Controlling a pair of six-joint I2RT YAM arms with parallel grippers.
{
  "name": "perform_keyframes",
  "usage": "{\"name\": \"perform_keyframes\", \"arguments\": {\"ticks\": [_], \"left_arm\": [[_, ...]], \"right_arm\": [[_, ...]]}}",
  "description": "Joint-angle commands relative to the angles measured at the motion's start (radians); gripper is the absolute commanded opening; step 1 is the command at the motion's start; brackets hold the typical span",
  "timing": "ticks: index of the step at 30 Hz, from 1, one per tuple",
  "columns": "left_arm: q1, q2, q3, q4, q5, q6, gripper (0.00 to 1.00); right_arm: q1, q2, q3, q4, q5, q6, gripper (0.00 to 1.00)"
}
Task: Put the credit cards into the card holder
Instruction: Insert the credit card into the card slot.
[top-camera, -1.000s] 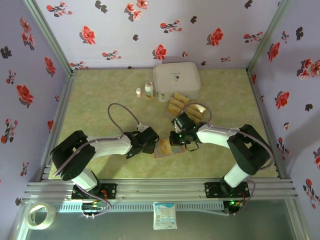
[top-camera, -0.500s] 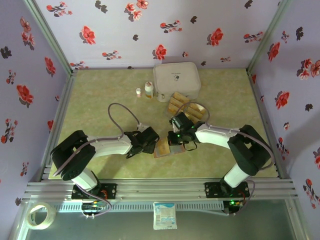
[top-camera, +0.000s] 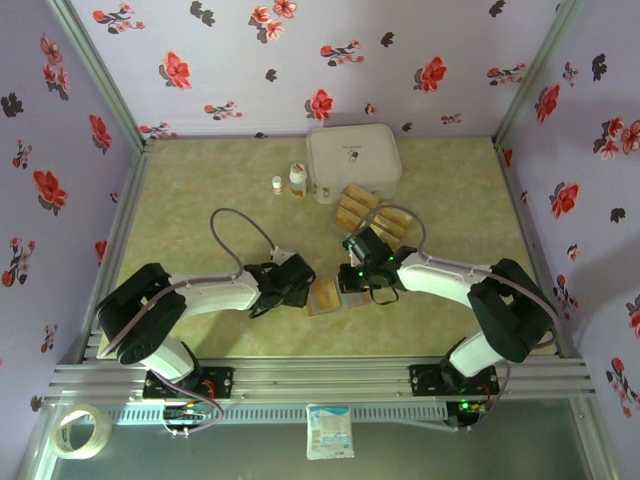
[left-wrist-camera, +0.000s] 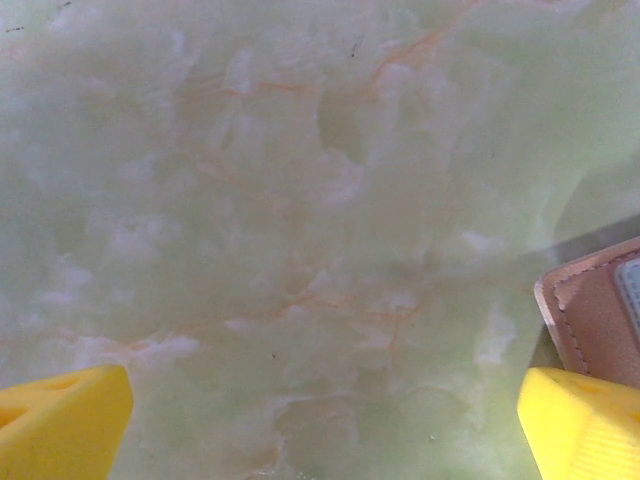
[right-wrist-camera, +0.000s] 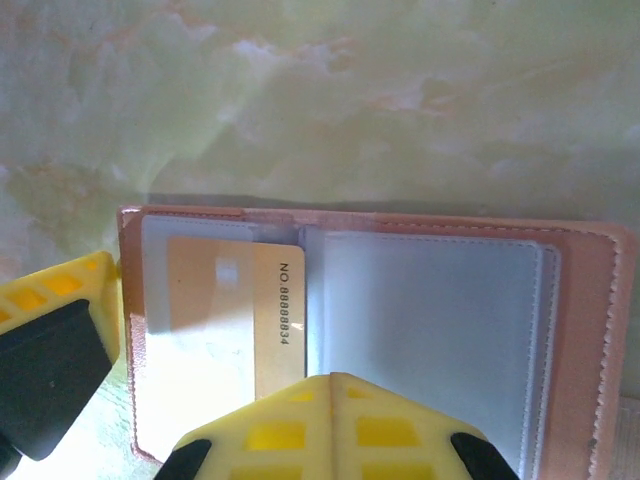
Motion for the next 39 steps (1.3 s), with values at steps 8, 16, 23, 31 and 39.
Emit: {"name": "perform_keyframes", "arguments": {"ticks": [8, 16, 23, 31, 39], "left_arm": [[0.008, 0.022, -0.015, -0.006, 0.017, -0.019, 1.00], [0.008, 0.035, -0.021, 0.008, 0.020, -0.013, 1.00], [0.008, 0.035, -0.027, 0.017, 0.023, -0.013, 1.00], [0.008, 0.033, -0.037, 0.027, 0.027, -0.015, 1.00], [0.030, -0.020, -0.033, -0.004, 0.024, 0.005, 1.00]], "right_arm": [[0.028, 0.063, 0.002, 0.055, -0.006, 0.033, 0.00], [0.040, 0.099, 0.013, 0.070, -0.015, 0.038, 0.00], [0.063, 0.119, 0.027, 0.080, -0.021, 0.053, 0.00], [0.086, 0.138, 0.041, 0.093, -0.030, 0.069, 0.00], [0.087, 0.086, 0.047, 0.042, 0.003, 0.053, 0.01]]}}
